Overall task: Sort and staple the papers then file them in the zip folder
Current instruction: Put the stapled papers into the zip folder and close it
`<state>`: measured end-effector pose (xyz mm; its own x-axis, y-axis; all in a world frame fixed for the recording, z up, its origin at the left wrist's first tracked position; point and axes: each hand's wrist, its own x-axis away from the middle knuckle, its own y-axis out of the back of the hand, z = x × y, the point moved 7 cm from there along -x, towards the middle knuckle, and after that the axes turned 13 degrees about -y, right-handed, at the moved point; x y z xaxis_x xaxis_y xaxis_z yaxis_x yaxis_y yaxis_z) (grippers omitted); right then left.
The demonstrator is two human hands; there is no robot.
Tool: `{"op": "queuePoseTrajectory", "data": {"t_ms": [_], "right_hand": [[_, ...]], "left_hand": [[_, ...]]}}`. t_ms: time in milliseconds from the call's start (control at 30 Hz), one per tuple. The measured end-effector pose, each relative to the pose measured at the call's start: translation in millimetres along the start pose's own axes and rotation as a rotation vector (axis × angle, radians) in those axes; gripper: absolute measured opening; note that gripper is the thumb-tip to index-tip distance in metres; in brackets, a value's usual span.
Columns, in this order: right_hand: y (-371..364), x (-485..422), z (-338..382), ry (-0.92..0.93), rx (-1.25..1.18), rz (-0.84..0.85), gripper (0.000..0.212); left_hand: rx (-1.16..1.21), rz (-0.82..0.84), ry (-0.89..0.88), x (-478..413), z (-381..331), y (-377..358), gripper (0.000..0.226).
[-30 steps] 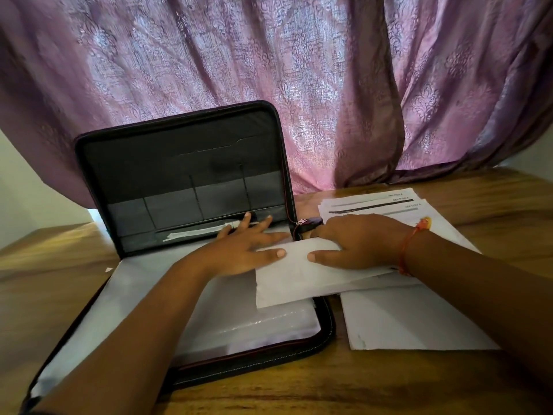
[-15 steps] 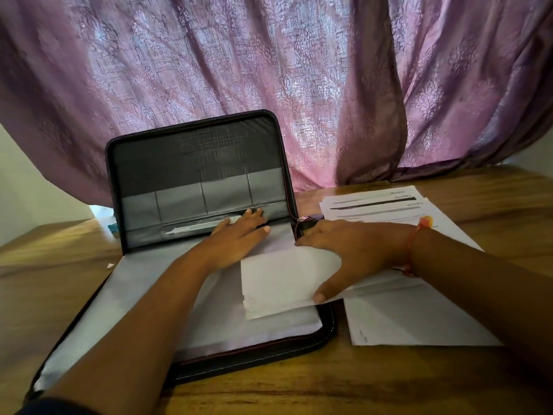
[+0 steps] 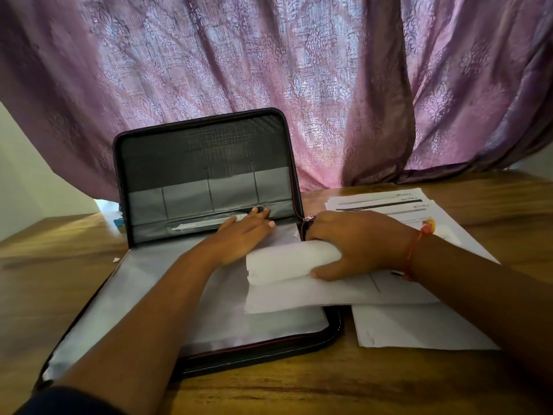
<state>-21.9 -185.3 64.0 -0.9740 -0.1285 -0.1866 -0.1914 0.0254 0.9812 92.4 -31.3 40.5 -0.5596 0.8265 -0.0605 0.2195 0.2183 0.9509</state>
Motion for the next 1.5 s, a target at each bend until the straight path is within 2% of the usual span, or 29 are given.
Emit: {"op": "queuePoseTrajectory", "data": {"t_ms": [200, 333, 500, 667, 800, 933, 1100, 1233, 1333, 1500], "right_hand": [[3.6, -9.4, -1.3, -0.061, 0.085, -0.104, 0.052], [4.4, -25.5, -5.1, -0.152, 0.119, -0.045, 0.048], [6.8, -44.7, -6.8, -0.172, 0.164, -0.002, 0.048], [6.2, -57.9, -9.1, -0.268, 0.069, 0.079, 0.043], [8.4, -60.5, -2.8, -0.289, 0.053, 0.171, 0.045], [-0.8, -62.9, -3.8, -0.331, 0.037, 0.221, 0.056], [-4.2, -65.2, -16.6, -0.398, -0.098, 0.115, 0.051], [7.7, -50.5, -29.9, -0.425, -0.155, -0.034, 0.038], [15.9, -25.1, -46.1, -0.491, -0.118, -0.092, 0.04], [4.6, 15.6, -90.1, -0.78, -0.036, 0.014, 0.055]], "left_hand": [[0.025, -0.017, -0.006, -0.8, -1.7, 1.6, 0.051], [0.064, -0.03, -0.021, -0.3, 1.1, 2.2, 0.05], [0.022, -0.027, -0.025, -1.0, -1.0, 3.1, 0.047], [0.022, -0.033, -0.017, 0.6, -0.6, 3.5, 0.049], [0.043, -0.051, 0.087, 3.3, 7.7, 3.5, 0.066], [0.017, -0.034, 0.035, 1.5, 8.1, 2.6, 0.082], [-0.034, 0.003, 0.039, 8.1, -6.9, 5.7, 0.089], [-0.049, 0.034, 0.054, 12.3, -11.3, 4.6, 0.092], [-0.081, 0.047, 0.038, 11.2, -10.3, 1.5, 0.094], [-0.16, 0.046, 0.001, 3.6, -6.4, -6.6, 0.097]]}}
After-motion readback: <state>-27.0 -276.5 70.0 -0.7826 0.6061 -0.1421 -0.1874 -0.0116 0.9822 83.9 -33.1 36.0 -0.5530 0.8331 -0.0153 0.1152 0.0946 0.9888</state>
